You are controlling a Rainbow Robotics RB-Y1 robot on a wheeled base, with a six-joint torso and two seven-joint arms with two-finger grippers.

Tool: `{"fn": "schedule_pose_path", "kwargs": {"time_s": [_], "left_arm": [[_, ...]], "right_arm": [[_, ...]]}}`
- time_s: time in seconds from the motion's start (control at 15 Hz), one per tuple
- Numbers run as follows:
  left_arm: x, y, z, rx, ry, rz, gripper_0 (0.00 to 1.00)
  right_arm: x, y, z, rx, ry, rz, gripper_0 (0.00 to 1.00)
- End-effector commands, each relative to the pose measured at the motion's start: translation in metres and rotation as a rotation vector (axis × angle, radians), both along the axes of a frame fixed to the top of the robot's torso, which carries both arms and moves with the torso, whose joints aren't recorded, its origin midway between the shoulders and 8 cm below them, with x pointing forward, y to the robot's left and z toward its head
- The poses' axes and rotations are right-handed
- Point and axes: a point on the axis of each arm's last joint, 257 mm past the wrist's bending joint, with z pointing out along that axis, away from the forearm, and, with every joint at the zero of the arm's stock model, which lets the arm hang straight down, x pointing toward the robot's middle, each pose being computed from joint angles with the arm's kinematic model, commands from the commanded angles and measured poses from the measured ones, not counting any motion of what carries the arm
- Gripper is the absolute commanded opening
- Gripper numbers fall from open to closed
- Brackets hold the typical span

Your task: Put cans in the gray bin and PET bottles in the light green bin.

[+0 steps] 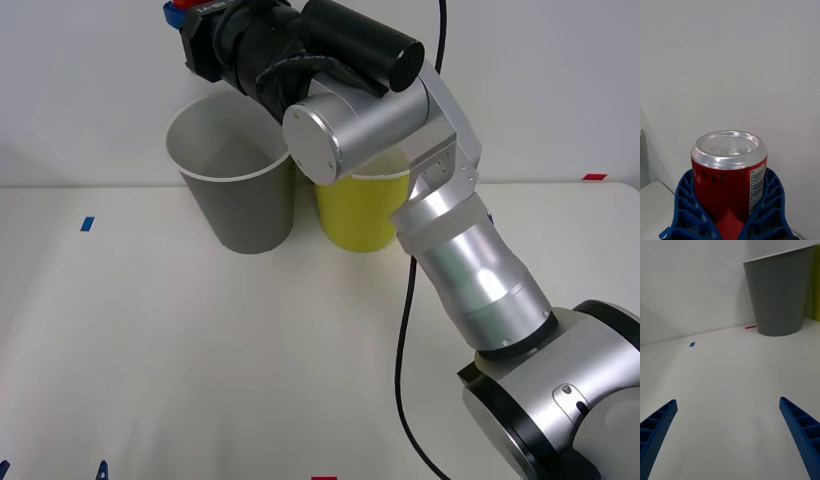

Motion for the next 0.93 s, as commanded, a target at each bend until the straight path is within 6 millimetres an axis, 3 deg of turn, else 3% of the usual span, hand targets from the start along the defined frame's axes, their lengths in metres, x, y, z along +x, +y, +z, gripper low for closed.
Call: {"fn": "schedule_pose_path", "kwargs": {"time_s": [0.07,0.93], "left_arm": [[0.0,0.0,0.0,0.0,0.0,0.0,0.92],[0.0,0.0,0.0,0.0,0.0,0.0,0.92]], "right_arm": [[0.01,0.0047,-0.0072,0.007,0.001,-0.006,0.0],[0.0177,-0.0022,-0.0106,-0.038,-0.031,-0.042,0.0]]}}
